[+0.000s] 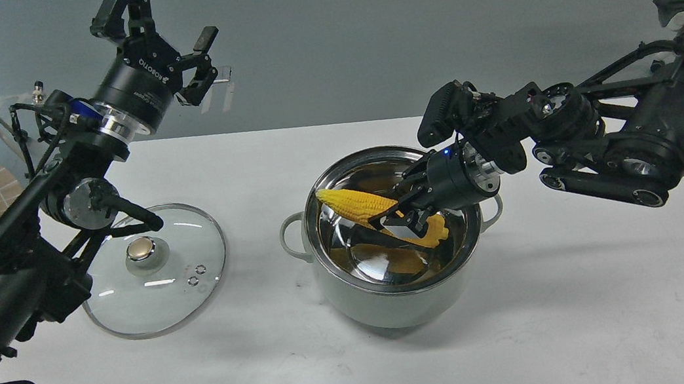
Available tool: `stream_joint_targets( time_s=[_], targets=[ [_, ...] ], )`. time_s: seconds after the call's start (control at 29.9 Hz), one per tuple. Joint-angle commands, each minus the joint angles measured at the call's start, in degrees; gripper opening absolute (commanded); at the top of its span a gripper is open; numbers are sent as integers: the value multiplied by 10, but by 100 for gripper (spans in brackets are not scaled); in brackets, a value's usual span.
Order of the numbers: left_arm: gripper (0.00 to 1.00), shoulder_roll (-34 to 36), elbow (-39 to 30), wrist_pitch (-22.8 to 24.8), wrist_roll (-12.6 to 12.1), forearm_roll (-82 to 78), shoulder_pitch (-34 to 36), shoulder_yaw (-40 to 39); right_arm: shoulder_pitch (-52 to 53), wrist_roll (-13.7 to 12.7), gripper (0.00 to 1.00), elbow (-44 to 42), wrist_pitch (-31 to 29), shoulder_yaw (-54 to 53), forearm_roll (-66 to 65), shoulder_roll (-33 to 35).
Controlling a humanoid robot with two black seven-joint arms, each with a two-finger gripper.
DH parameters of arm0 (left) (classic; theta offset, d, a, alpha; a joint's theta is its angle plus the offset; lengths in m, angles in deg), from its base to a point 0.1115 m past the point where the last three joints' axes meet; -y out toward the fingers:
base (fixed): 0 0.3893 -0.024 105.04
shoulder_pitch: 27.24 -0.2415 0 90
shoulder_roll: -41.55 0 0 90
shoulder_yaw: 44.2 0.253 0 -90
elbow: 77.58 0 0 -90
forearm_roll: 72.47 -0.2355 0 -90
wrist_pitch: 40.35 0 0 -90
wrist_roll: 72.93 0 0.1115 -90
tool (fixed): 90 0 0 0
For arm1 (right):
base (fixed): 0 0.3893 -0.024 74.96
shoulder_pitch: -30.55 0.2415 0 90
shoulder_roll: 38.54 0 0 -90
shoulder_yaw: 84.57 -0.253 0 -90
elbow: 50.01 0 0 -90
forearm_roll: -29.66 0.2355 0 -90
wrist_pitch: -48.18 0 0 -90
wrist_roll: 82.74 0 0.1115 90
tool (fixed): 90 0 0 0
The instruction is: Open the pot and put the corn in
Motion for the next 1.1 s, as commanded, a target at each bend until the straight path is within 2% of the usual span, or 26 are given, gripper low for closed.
stream_joint_targets(
  time_s=[0.0,0.27,0.43,0.57,0.67,0.87,0.97,1.07],
  targets=[
    [97,0,0,0,0,0,0,0,0,0,51,1,0,1,0,2],
    [97,1,0,1,0,0,0,0,0,0,67,1,0,0,1,5],
    [97,0,0,1,0,0,0,0,0,0,81,1,1,-5,2,15],
    [97,2,0,0,0,0,0,0,8,0,85,0,2,-29,24,29],
    [97,2,0,0,-1,0,1,1,27,0,93,-11,0,-68,69,56],
    [98,0,4,-1,0,-7,1,1,42,0,95,-59,-1,-155,173,106],
    [98,0,4,-1,0,-9,2,1,28,0,100,-84,1,-208,242,137],
    [98,1,10,-1,1,-9,5,0,-4,0,100,-115,7,-243,322,152]
  ],
)
